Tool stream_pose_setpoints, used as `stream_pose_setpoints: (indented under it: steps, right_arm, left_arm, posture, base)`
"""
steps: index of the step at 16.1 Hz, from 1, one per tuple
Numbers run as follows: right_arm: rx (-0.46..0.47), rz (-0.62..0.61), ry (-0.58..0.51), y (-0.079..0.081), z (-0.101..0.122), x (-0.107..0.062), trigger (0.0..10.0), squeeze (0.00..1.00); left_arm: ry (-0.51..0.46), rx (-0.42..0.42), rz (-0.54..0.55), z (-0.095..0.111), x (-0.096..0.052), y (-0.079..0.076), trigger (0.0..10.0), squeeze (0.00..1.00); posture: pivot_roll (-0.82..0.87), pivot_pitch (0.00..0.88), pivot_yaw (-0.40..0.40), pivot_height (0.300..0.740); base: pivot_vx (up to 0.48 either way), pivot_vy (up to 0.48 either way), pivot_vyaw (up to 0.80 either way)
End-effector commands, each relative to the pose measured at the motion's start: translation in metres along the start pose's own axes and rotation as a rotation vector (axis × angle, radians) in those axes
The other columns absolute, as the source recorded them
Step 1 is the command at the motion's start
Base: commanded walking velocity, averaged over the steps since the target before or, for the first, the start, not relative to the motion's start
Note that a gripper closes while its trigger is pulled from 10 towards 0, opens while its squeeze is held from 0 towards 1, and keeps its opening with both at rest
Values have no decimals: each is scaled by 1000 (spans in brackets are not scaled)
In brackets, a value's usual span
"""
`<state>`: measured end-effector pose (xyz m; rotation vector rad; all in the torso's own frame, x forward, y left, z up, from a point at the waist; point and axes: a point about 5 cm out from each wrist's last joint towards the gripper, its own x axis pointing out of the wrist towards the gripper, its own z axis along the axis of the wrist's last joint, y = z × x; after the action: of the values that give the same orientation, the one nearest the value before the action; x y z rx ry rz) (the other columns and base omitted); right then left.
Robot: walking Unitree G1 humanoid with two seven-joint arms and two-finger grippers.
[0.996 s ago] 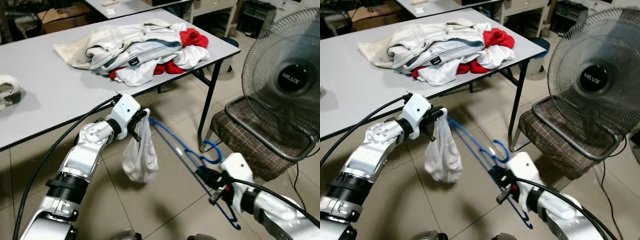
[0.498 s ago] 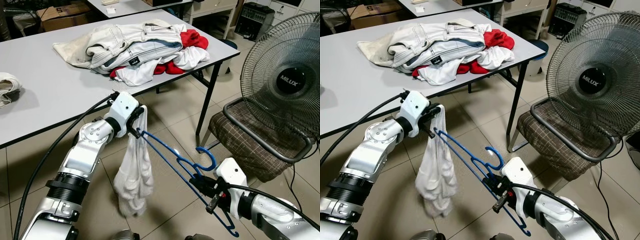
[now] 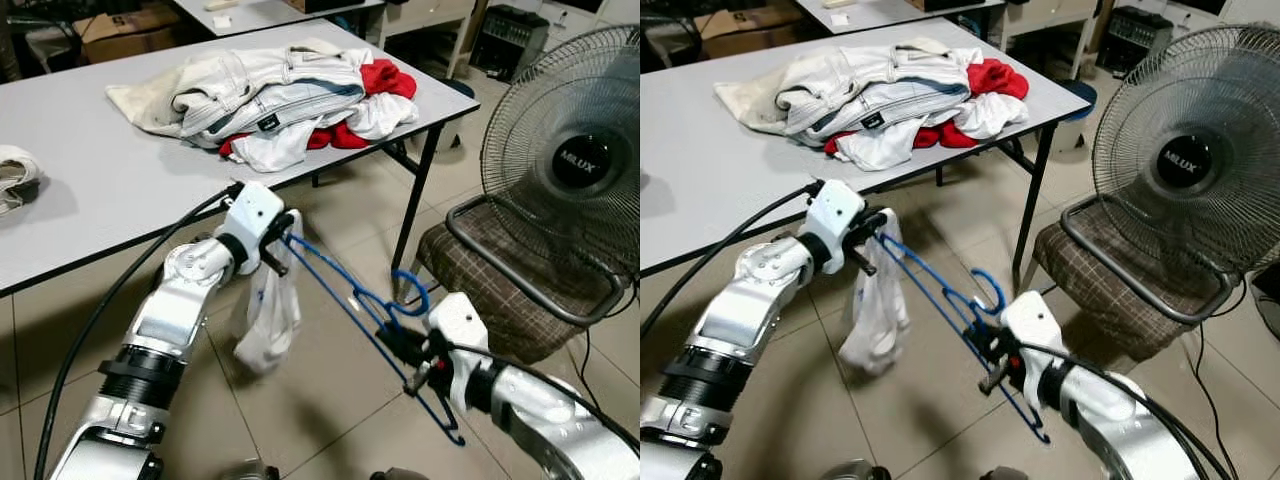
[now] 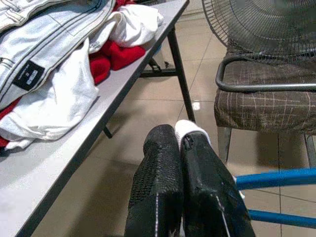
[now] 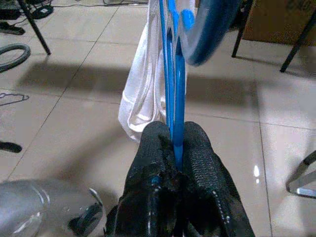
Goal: Hang hanger
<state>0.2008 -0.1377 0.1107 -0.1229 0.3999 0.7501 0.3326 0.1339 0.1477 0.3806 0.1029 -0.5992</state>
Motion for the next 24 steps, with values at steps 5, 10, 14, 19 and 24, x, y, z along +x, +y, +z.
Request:
stream_pose_setpoints:
  steps: [5, 10, 14, 19, 24]
  right_arm:
    - [20, -46, 1, -4, 1, 3, 10000, 0]
    - [150, -215, 105, -10, -22, 7, 10000, 0]
    - [176, -184, 80, -5, -18, 13, 10000, 0]
    - [128, -88, 100, -4, -18, 18, 10000, 0]
    - [89, -45, 108, -12, -22, 14, 10000, 0]
  left_arm:
    - [-17, 4, 19, 8, 2, 0, 0, 0]
    - [-28, -12, 51, 14, 2, 6, 0, 0]
    - [-39, -11, 31, 17, 2, 4, 0, 0]
    - [-128, -2, -131, 32, 3, -16, 0, 0]
    - [-132, 8, -216, 33, -3, -17, 0, 0]
  posture:
    - [-80, 28, 14, 740]
    - [-79, 28, 22, 740]
    - [-77, 25, 24, 740]
    - [-76, 17, 25, 740]
    - [-77, 0, 20, 740]
  base:
    - [0, 0, 0]
    - [0, 0, 0]
    - [0, 0, 0]
    - [0, 0, 0]
    - [0, 0, 0]
